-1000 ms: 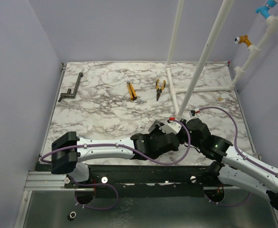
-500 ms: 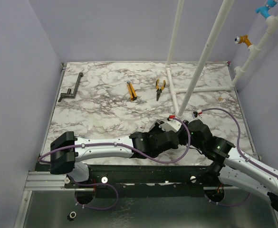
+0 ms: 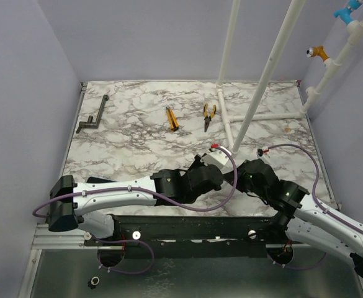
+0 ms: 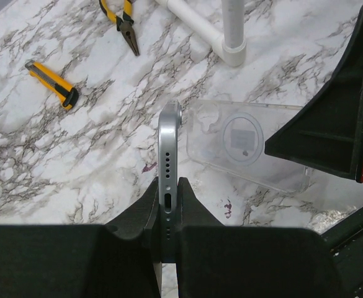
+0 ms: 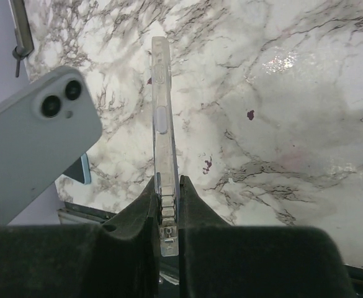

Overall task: Take the phone out of the phone case
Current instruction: Remove the phone case from the phone, then place the phone case at the center of the board.

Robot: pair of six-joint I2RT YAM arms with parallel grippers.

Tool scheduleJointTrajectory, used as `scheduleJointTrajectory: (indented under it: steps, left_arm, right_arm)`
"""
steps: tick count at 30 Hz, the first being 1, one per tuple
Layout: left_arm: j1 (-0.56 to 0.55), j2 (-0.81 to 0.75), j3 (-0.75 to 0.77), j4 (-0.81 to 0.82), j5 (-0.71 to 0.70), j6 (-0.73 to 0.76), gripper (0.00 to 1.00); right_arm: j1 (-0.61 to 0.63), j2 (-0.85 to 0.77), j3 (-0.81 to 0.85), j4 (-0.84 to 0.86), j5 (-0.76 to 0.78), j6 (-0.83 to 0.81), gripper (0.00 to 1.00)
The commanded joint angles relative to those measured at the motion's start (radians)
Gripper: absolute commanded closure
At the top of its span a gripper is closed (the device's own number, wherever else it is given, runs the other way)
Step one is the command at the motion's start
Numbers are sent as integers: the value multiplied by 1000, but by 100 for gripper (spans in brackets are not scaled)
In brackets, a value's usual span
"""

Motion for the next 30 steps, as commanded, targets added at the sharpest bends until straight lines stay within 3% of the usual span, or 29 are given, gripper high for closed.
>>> scheduleJointTrajectory:
  steps: [1, 6, 10, 13, 17, 23, 30]
  left_arm:
    - [1, -105, -19, 40, -27, -10, 100]
    - [1, -169, -77, 44, -123, -9, 100]
    - [2, -196, -131, 57, -133, -50, 100]
    - [2, -198, -153, 63, -125, -79, 100]
    - [3, -205, -198, 87, -123, -120, 100]
    - [5, -213, -251, 136, -127, -196, 100]
    - [5, -226, -300, 159, -113, -240, 100]
  right_arm:
    - [7, -44, -20, -91, 99, 48, 100]
    - [7, -124, -65, -189, 183, 181, 100]
    - [7, -162, -145, -141, 177, 303, 100]
    - [7, -210, -229, -45, 189, 398, 100]
    - [7, -269, -361, 203, 207, 424, 100]
    - [7, -73, -360, 196, 361, 607, 100]
    - [-4, 152, -395, 437, 414, 625, 100]
